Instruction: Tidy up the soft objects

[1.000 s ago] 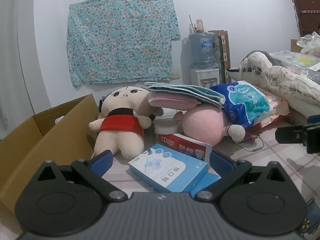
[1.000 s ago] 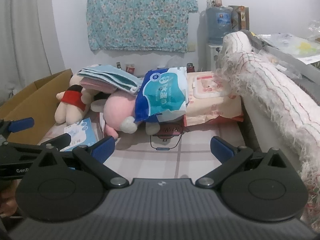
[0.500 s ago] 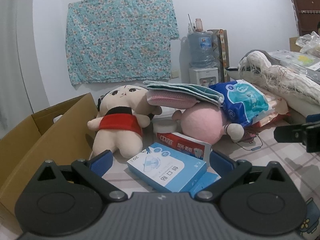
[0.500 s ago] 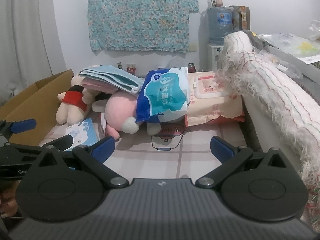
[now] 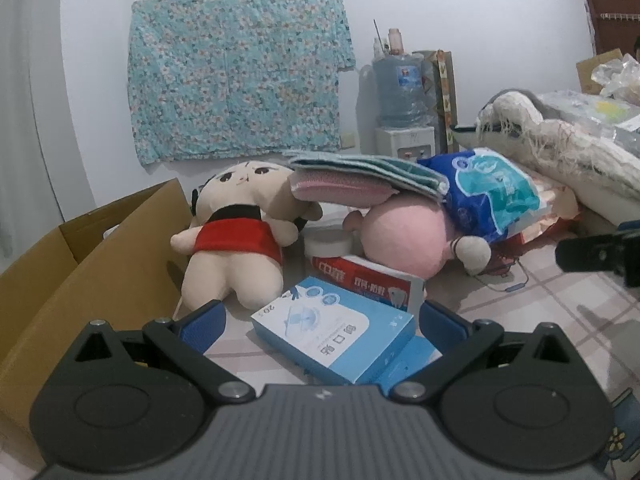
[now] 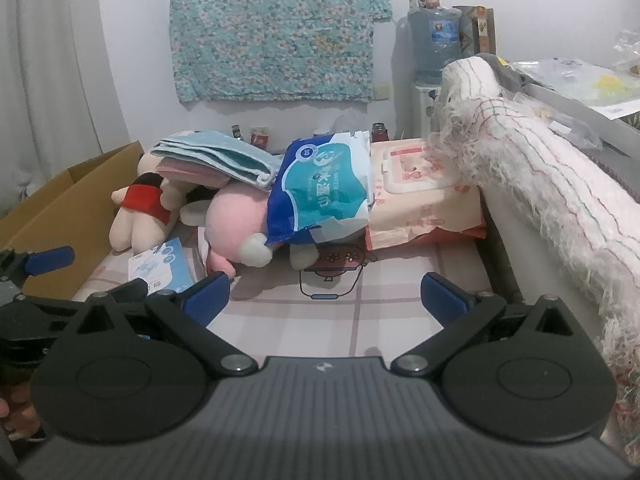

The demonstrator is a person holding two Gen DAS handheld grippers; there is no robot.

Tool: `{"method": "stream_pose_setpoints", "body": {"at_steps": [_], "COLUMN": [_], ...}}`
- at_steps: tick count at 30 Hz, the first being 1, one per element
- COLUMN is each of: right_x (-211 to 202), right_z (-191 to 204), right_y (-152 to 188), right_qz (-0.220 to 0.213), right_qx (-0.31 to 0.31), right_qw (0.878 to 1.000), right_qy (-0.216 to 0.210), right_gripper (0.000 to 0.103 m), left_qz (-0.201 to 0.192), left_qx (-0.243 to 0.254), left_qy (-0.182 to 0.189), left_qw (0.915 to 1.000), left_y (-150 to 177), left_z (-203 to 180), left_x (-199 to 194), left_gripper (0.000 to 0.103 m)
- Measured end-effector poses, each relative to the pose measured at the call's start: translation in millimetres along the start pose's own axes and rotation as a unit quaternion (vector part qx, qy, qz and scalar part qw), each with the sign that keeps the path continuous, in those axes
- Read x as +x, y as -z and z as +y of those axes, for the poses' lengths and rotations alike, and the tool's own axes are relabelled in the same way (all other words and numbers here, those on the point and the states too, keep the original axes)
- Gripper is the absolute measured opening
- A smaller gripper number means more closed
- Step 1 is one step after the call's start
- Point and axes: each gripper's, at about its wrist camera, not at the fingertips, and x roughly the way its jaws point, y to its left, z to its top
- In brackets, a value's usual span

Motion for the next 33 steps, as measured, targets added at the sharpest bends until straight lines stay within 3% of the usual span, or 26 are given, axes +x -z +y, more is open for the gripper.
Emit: {"method": "stream_pose_setpoints", "body": {"at_steps": [33], "right_x": [-0.3], "right_z": [0.7], "right_y": [0.0], "right_qz": [0.005], "right_qx": [-0.001], "right_qw": [1.000], "right_qy": [0.001], "right_gripper": [0.102], "left_qz": [0.007], "left_qx": [0.004], "left_qy": [0.002], "left_qw": [1.0000], "left_y": [0.0], "left_z": [-1.1], "left_x": [0.9], "left_gripper": [0.103]}}
